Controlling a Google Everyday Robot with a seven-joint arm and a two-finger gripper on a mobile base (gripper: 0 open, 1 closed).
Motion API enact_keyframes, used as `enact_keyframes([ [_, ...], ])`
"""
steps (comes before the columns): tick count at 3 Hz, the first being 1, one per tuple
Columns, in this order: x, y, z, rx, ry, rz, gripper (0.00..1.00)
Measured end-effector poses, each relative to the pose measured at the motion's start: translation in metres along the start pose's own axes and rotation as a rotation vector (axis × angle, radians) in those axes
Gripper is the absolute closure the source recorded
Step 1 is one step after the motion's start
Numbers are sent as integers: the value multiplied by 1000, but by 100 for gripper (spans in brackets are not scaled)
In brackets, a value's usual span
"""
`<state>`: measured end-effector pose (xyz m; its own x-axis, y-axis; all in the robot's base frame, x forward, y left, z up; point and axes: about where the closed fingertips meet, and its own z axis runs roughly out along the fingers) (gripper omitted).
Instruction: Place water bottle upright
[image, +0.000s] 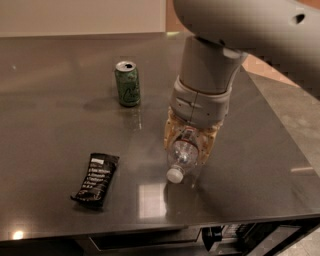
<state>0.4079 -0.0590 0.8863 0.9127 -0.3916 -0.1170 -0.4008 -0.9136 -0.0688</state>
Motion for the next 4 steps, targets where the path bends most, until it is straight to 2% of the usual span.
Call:
enact_keyframes([
  [1,1,-28,-27,86,-110,168,100],
  [2,3,-50,-49,170,-253,349,100],
  [3,2,-63,-70,242,-432,534,100],
  [4,2,-66,-85,319,-621,702,100],
])
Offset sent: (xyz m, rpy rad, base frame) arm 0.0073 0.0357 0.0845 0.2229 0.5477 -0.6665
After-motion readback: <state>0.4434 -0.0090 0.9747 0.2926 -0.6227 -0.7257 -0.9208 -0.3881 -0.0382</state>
